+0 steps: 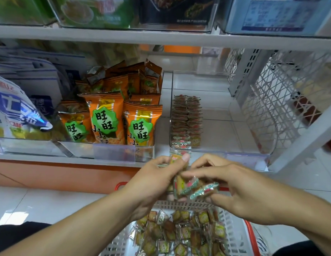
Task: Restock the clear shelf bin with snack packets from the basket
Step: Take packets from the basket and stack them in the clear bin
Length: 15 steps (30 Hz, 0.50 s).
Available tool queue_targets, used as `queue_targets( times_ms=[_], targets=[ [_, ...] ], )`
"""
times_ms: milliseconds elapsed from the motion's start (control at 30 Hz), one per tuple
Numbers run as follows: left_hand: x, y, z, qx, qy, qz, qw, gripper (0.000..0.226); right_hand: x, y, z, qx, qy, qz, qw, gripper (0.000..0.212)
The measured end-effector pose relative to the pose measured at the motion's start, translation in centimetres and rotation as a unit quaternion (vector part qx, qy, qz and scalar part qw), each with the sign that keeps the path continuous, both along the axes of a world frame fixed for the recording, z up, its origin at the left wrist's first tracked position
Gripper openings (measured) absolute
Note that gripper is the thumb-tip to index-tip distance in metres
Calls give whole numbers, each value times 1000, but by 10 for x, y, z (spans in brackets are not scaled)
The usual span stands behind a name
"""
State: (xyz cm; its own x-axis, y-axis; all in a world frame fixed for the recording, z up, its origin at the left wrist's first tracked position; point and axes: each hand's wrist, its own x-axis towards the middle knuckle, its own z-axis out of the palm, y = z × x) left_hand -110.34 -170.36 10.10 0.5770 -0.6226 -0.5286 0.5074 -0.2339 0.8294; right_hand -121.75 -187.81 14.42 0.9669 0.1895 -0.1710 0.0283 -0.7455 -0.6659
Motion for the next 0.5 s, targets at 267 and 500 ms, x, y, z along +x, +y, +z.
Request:
queue_targets(
  times_ms=[267, 500],
  targets=[
    [5, 2, 1, -53, 38, 14, 998, 63, 5, -13, -2, 36, 101, -18, 994, 73],
    [4, 1, 0, -108, 26, 61, 992, 61, 11, -20, -1, 133, 62, -54, 988, 56]
  ],
)
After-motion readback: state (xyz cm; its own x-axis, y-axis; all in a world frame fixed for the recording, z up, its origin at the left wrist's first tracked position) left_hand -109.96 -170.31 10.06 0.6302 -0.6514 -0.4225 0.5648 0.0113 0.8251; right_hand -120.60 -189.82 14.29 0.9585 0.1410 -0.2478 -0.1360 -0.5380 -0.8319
